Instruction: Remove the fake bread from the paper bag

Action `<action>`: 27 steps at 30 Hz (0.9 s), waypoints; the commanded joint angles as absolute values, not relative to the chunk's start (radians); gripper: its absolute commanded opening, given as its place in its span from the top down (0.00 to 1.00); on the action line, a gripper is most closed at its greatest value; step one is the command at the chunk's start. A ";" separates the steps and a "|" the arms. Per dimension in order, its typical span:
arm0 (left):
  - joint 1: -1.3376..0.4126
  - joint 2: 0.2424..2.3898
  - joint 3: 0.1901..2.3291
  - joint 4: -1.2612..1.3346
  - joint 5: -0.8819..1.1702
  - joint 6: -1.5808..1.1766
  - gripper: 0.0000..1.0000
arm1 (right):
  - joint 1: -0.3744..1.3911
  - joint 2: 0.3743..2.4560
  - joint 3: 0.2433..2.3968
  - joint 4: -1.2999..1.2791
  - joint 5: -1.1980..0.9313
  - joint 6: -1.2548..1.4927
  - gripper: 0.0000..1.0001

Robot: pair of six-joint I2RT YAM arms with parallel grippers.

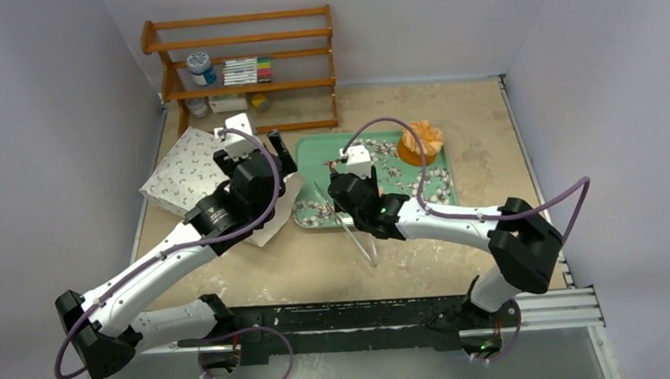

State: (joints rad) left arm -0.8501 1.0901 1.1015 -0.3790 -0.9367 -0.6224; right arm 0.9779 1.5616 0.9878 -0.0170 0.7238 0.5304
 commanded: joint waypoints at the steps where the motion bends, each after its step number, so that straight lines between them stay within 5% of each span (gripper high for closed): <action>1: -0.844 1.034 1.077 -0.322 -0.984 -0.588 0.22 | 0.975 1.485 0.934 0.014 0.697 0.567 0.38; 7: -0.844 1.010 1.065 -0.327 -0.986 -0.599 0.22 | 0.983 1.429 0.852 0.020 0.630 0.570 0.28; 10: -0.844 1.008 1.061 -0.327 -0.990 -0.601 0.23 | 0.988 1.402 0.810 0.050 0.591 0.559 0.14; 27: -0.844 1.020 1.049 -0.327 -0.992 -0.609 0.25 | 0.996 1.541 0.790 0.087 0.598 0.601 0.10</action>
State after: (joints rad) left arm -0.8501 1.0225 1.0451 -0.3592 -0.9733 -0.6090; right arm 0.9905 1.5333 0.7902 0.0441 0.5835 0.5781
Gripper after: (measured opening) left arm 0.757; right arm 0.897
